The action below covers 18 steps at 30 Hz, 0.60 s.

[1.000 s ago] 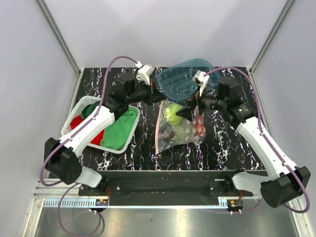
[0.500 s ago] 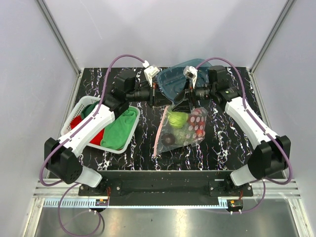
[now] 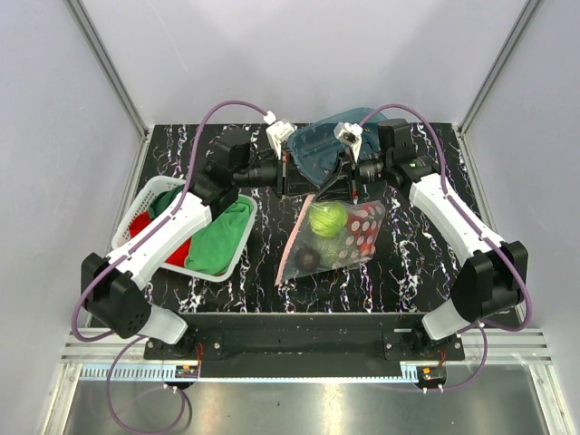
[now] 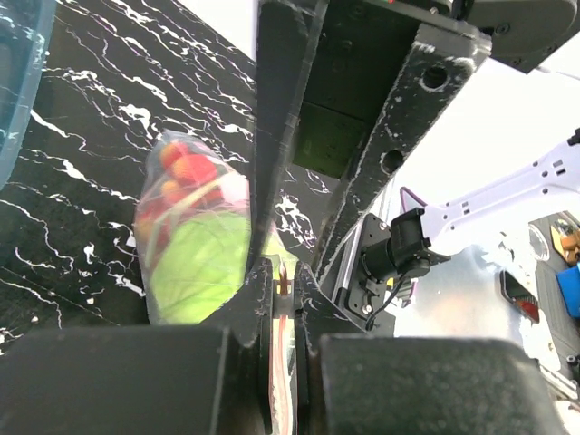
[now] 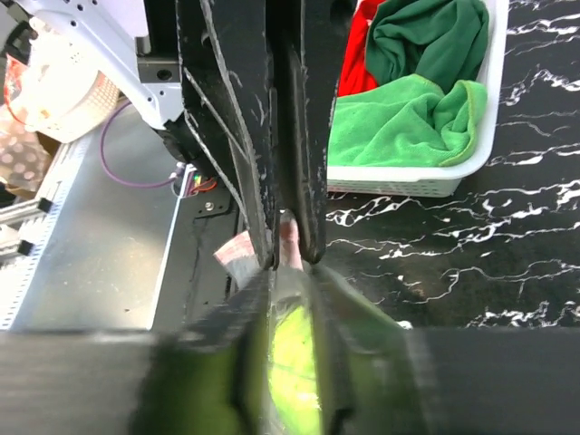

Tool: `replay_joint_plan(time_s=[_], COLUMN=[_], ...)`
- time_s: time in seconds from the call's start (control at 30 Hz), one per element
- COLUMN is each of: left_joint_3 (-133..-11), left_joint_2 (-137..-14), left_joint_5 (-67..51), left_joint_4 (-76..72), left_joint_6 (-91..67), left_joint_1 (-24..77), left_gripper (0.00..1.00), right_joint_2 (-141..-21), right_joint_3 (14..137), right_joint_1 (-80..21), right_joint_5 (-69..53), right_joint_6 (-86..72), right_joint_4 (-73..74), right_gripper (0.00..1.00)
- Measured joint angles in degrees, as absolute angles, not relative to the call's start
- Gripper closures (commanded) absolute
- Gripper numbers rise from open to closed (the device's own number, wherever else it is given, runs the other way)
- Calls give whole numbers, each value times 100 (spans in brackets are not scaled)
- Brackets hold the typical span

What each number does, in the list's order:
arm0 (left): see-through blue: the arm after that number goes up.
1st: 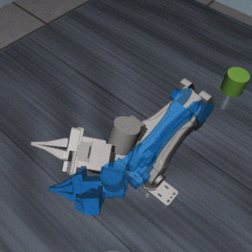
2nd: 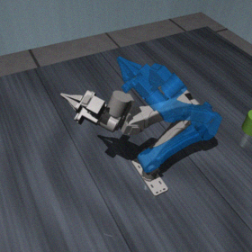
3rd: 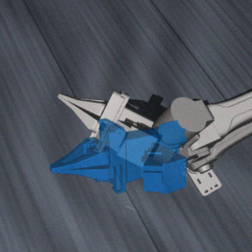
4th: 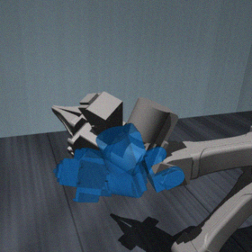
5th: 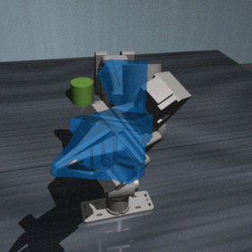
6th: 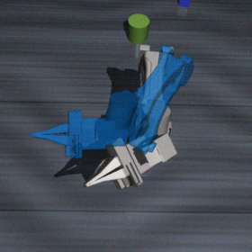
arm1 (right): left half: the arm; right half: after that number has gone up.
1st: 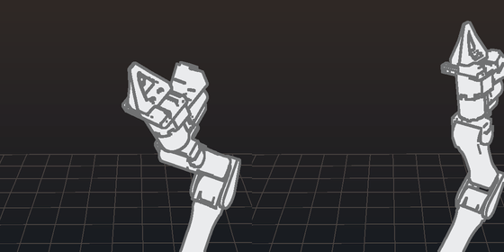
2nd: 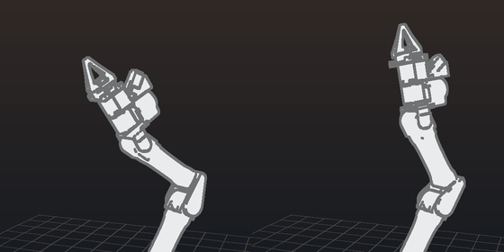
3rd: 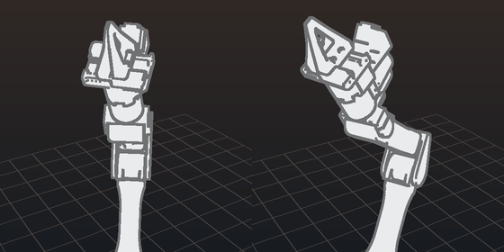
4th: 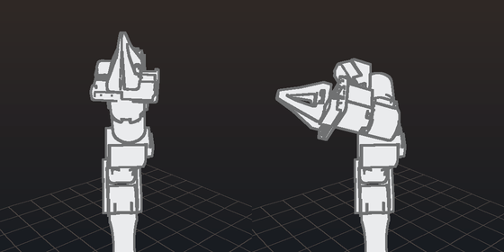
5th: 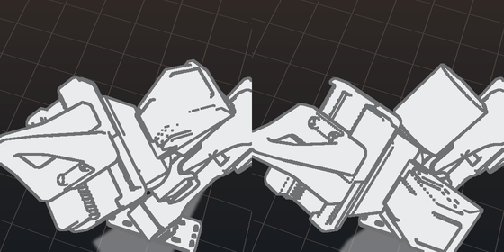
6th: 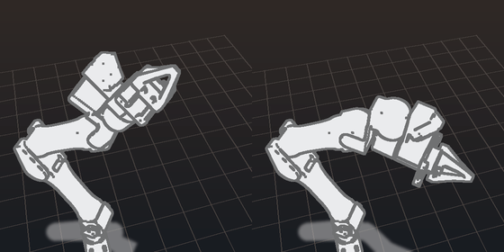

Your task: Open the zip-top bag and remove the fake food

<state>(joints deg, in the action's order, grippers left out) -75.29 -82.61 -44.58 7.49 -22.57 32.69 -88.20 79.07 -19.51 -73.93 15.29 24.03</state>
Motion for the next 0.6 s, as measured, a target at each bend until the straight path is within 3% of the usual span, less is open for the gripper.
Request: replay_joint_plan(time_s=[0.03,0.1,0.17,0.2,0.3,0.6], left_joint_3=[-7529,-7526,-7483,-7443,-7279,-6689], left_joint_2=[-8256,-8230,-8162,-8121,-7931,-7190], left_joint_5=[-4456,-4431,-4344,-4296,-4058,-3402], left_joint_4=[751,753,735,709,615,338], left_joint_6=[-2283,-2327,-2383,-2401,-2497,-2585], left_joint_1=[3269,3275,3319,3339,3417,3494], left_gripper=[100,95,77,62,45,41], right_joint_2=[-8827,-8836,-8836,-8836,-8836,-8836], right_joint_3=[7907,7909,7909,7909,7909,7909], right_joint_1=[-1951,-1951,-1951,-1953,-1968,-1973], right_joint_5=[-7426,-7454,-7494,-7520,-7548,-7559], right_joint_6=[1535,1531,1522,1520,1518,1487], right_joint_4=[2408,2408,2410,2412,2434,2473], right_gripper=[100,100,100,100,100,100])
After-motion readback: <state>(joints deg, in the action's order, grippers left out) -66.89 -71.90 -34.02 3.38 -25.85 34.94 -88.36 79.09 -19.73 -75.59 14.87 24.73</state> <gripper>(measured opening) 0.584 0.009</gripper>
